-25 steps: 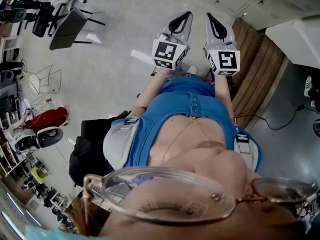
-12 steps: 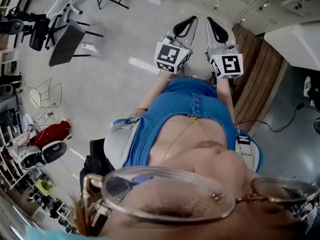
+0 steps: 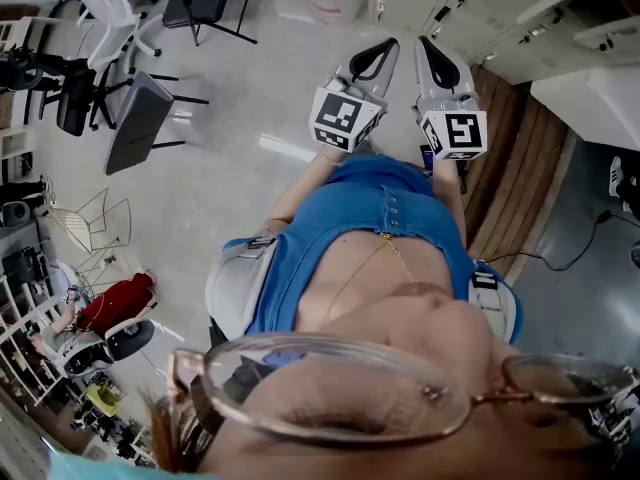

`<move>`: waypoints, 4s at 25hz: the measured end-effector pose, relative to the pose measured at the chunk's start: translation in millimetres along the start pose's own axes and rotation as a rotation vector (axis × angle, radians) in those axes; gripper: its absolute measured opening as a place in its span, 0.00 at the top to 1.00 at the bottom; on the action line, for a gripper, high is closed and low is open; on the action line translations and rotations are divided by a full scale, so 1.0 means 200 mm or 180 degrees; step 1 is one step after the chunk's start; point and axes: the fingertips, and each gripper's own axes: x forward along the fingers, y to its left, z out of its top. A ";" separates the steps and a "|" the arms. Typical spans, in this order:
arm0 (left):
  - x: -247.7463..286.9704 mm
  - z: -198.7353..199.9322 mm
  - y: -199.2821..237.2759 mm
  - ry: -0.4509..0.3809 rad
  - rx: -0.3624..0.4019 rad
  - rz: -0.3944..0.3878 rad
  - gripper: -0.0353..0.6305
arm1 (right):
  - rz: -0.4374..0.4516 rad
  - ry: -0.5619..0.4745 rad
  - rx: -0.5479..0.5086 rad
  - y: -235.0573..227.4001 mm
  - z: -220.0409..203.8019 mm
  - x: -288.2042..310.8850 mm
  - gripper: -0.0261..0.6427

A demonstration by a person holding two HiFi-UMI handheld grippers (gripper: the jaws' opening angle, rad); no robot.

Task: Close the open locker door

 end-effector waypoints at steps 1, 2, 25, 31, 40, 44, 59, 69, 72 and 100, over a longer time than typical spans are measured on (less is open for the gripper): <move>0.01 0.00 0.04 0.0005 -0.0002 -0.0027 0.96 | -0.0008 -0.0007 0.0004 0.01 0.00 0.04 0.96; 0.01 0.00 0.07 0.0012 0.0000 -0.0053 0.96 | -0.0019 -0.0009 0.0006 0.02 -0.01 0.08 0.96; 0.34 0.01 0.50 0.0084 -0.0103 -0.0181 0.96 | -0.0276 0.0043 -0.0107 -0.32 -0.02 0.55 0.96; 0.63 0.06 0.63 0.0051 -0.0074 -0.0242 0.96 | -0.0283 -0.0045 -0.0092 -0.54 0.00 0.76 0.96; 1.00 0.09 0.75 0.0078 -0.0089 -0.0248 0.96 | -0.0101 -0.0207 -0.0014 -0.86 0.10 0.87 0.94; 1.08 0.05 0.84 0.0114 -0.0105 -0.0132 0.96 | 0.0087 -0.0282 0.0100 -0.95 0.14 0.91 0.77; 1.23 0.04 1.10 0.0103 -0.0172 0.0231 0.96 | 0.1046 -0.0357 -0.0045 -0.94 0.13 1.23 0.79; 1.23 0.05 1.14 0.0095 -0.0206 0.0452 0.96 | 0.1492 -0.0602 0.0048 -0.94 0.15 1.26 0.79; 1.21 0.07 1.18 0.0076 -0.0234 0.0449 0.96 | 0.1552 -0.0642 0.0136 -0.92 0.16 1.30 0.79; 1.59 0.26 1.83 0.0076 -0.0180 -0.0704 0.96 | -0.0154 -0.0628 -0.0024 -1.11 0.15 2.05 0.85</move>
